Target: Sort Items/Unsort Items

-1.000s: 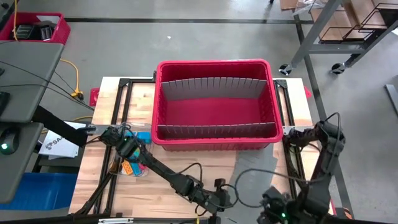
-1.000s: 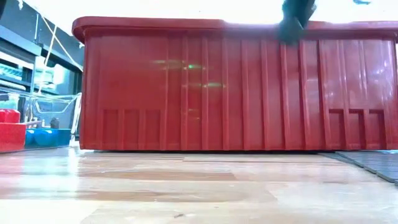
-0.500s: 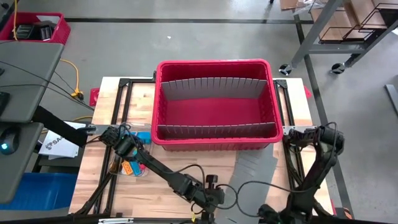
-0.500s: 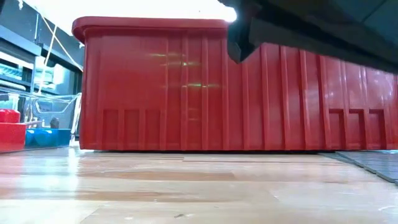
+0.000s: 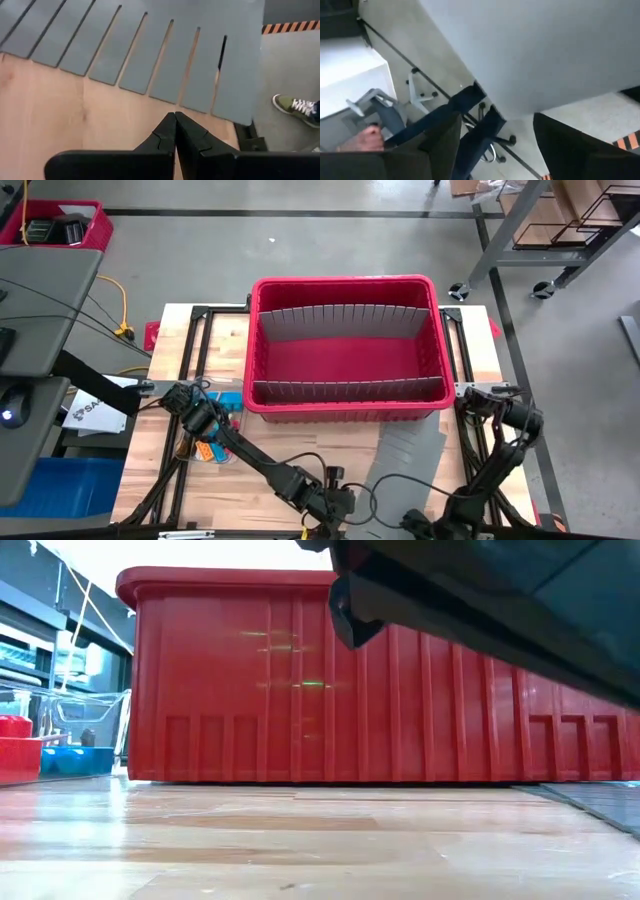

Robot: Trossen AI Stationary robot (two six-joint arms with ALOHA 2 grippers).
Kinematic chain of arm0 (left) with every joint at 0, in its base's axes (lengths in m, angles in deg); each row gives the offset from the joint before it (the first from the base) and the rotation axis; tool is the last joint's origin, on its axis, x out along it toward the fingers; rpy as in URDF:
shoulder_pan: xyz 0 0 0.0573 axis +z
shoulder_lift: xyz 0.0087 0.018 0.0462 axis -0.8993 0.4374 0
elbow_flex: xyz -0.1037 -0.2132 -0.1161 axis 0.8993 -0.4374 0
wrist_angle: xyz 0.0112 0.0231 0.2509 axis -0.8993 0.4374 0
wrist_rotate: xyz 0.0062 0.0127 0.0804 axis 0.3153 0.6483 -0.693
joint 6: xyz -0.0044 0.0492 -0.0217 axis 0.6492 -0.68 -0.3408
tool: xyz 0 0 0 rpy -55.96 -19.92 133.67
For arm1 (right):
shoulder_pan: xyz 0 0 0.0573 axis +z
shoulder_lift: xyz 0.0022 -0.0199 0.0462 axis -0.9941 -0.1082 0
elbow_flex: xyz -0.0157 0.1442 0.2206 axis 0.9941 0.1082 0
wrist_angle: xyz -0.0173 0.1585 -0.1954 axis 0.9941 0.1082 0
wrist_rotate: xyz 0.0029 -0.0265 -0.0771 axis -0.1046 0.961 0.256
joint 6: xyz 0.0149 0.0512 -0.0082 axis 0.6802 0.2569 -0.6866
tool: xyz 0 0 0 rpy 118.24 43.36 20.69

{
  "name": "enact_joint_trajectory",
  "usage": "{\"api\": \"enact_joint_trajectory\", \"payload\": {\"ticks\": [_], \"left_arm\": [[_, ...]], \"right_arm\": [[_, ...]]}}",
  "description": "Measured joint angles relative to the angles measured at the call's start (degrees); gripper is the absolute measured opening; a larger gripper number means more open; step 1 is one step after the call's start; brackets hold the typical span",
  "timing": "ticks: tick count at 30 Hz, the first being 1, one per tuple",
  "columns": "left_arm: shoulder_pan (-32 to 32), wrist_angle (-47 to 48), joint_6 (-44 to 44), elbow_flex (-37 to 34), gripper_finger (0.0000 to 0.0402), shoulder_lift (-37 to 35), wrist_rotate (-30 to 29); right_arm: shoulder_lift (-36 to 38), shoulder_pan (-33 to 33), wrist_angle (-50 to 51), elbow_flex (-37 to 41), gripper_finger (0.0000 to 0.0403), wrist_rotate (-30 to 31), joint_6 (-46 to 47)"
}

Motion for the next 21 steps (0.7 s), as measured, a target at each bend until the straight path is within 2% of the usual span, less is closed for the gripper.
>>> {"api": "enact_joint_trajectory", "payload": {"ticks": [11,16,21], "left_arm": [[-0.35,-1.27,4.52,0.02,0.0000,1.93,4.02],[-1.08,-4.01,6.89,0.02,0.0000,4.49,10.51],[-1.43,-3.53,6.76,0.05,0.0000,4.91,8.82]], "right_arm": [[-1.30,0.08,0.91,0.00,0.0240,-0.30,-0.88],[-1.49,-1.09,-0.24,0.00,0.0240,1.58,-1.05],[-1.49,-0.46,-0.75,0.00,0.0240,1.88,-1.07]]}}
